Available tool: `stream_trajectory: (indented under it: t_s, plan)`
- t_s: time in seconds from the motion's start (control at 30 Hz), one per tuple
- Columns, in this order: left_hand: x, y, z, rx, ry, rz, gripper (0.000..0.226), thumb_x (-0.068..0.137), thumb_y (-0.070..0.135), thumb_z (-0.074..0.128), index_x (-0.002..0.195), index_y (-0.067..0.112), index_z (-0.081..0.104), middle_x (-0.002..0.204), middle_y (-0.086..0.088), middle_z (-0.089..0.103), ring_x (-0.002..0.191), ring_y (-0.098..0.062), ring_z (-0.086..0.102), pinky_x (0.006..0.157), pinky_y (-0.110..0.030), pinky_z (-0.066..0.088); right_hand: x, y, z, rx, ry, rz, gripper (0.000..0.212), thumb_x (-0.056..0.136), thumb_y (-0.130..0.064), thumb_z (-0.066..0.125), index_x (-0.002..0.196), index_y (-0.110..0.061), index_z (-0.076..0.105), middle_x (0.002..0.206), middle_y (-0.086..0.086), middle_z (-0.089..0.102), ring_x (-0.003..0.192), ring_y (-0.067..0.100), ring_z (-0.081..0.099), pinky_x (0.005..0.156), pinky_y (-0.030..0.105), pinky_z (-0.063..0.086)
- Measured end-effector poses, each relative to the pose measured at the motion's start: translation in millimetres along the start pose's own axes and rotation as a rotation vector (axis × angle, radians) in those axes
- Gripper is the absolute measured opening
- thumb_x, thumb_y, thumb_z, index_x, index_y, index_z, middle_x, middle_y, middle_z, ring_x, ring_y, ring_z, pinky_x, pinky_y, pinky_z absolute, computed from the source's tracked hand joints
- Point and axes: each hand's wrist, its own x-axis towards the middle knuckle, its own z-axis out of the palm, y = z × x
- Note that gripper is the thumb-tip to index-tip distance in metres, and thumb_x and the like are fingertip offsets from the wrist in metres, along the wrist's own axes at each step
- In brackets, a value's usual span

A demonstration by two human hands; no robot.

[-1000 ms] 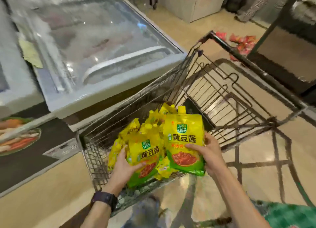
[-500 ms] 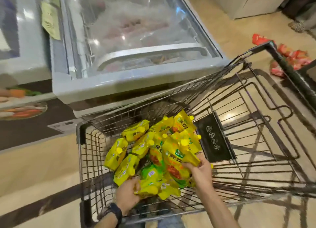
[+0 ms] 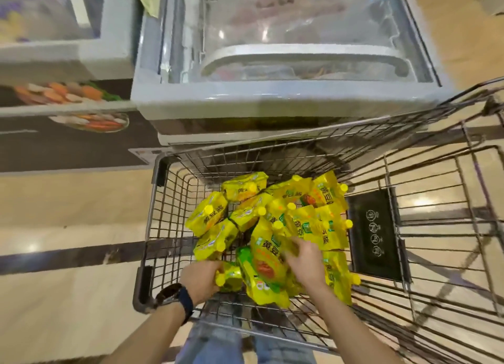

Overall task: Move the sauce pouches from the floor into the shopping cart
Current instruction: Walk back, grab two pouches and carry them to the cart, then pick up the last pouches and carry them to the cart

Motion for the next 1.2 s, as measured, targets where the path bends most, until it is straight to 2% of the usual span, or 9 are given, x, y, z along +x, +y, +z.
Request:
stream_trajectory:
  t_s: [0.07, 0.2, 0.37, 0.5, 0.6, 0.67, 0.8, 0.93, 1.2]
  plan:
    - [-4.0, 3.9, -0.7, -0.004, 0.028, -0.006, 0.031, 0.089, 0.045, 0.061, 0.117, 0.033, 0.061, 0.119, 0.003, 0.069, 0.114, -0.024, 0.063, 0.083, -0.035, 0.049, 3.9, -3.9, -7.8, -0.089, 0.014, -0.122, 0.009, 0.083, -0.016, 0.065, 0.083, -0.012, 0.073, 0.077, 0.009, 0.072, 0.077, 0.031, 0.067, 0.061, 0.035, 0.045]
    - [-9.5, 4.3, 1.8, -0.057, 0.097, -0.039, 0.031, 0.090, 0.046, 0.061, 0.117, 0.033, 0.063, 0.117, 0.003, 0.071, 0.112, -0.024, 0.064, 0.083, -0.036, 0.051, -23.7, 9.3, -5.7, -0.012, 0.195, -0.163, 0.012, 0.085, -0.006, 0.064, 0.087, -0.014, 0.072, 0.084, 0.000, 0.074, 0.078, 0.019, 0.067, 0.064, 0.025, 0.041]
    - [-19.9, 7.1, 6.2, -0.094, 0.115, -0.103, 0.039, 0.090, 0.042, 0.060, 0.128, 0.036, 0.057, 0.126, 0.004, 0.067, 0.118, -0.023, 0.062, 0.089, -0.036, 0.053, -32.1, 19.4, 0.6, -0.355, -0.045, 0.013, 0.012, 0.092, -0.016, 0.051, 0.099, -0.010, 0.059, 0.105, 0.012, 0.069, 0.100, 0.033, 0.065, 0.077, 0.041, 0.051]
    - [-34.8, 4.4, -1.8, -0.156, 0.153, -0.114, 0.044, 0.084, 0.039, 0.062, 0.128, 0.035, 0.057, 0.126, 0.005, 0.067, 0.119, -0.022, 0.062, 0.091, -0.036, 0.053, -17.3, -2.3, -12.8, -0.253, -0.099, 0.005, 0.049, 0.084, -0.022, 0.067, 0.130, -0.011, 0.054, 0.123, 0.011, 0.066, 0.113, 0.030, 0.062, 0.088, 0.037, 0.050]
    - [-58.2, -5.8, -16.9, -0.191, 0.265, -0.148, 0.042, 0.086, 0.040, 0.058, 0.128, 0.033, 0.056, 0.125, 0.002, 0.066, 0.116, -0.024, 0.062, 0.089, -0.036, 0.054, -20.3, -21.2, -24.0, -0.130, 0.021, -0.065, 0.071, 0.077, -0.024, 0.076, 0.140, -0.013, 0.043, 0.134, 0.010, 0.054, 0.119, 0.030, 0.056, 0.092, 0.040, 0.049]
    - [-78.2, -18.0, -29.4, -0.217, 0.387, -0.204, 0.039, 0.088, 0.042, 0.056, 0.125, 0.030, 0.055, 0.121, 0.001, 0.066, 0.115, -0.024, 0.063, 0.087, -0.037, 0.055, -24.8, -41.3, -28.7, -0.200, 0.066, -0.161, 0.077, 0.077, -0.024, 0.077, 0.142, -0.014, 0.039, 0.137, 0.009, 0.046, 0.124, 0.029, 0.050, 0.092, 0.040, 0.048]
    - [-134.1, -57.0, -51.3, -0.261, 0.595, -0.365, 0.045, 0.092, 0.047, 0.054, 0.133, 0.029, 0.050, 0.121, -0.001, 0.066, 0.112, -0.025, 0.063, 0.086, -0.037, 0.052, -36.4, -112.1, -24.5, -0.326, 0.104, -0.345, 0.077, 0.075, -0.027, 0.077, 0.141, -0.015, 0.040, 0.136, 0.010, 0.043, 0.128, 0.031, 0.044, 0.097, 0.042, 0.046]
    - [-215.7, -111.6, -59.0, -0.317, 0.757, -0.524, 0.048, 0.092, 0.052, 0.053, 0.135, 0.030, 0.047, 0.122, 0.001, 0.067, 0.112, -0.024, 0.064, 0.088, -0.037, 0.054, -70.1, -218.6, 0.3, -0.347, 0.026, -0.563, 0.080, 0.073, -0.031, 0.076, 0.143, -0.016, 0.040, 0.139, 0.015, 0.042, 0.130, 0.034, 0.043, 0.103, 0.043, 0.043]
    - [-416.1, -218.9, -31.0, -0.280, 0.928, -0.922, 0.059, 0.091, 0.059, 0.053, 0.141, 0.029, 0.044, 0.128, -0.001, 0.062, 0.113, -0.024, 0.062, 0.085, -0.037, 0.055, -237.8, -423.6, 78.2, -0.546, -0.077, -1.091, 0.080, 0.082, -0.042, 0.071, 0.148, -0.026, 0.030, 0.150, 0.007, 0.035, 0.137, 0.027, 0.038, 0.102, 0.042, 0.046]
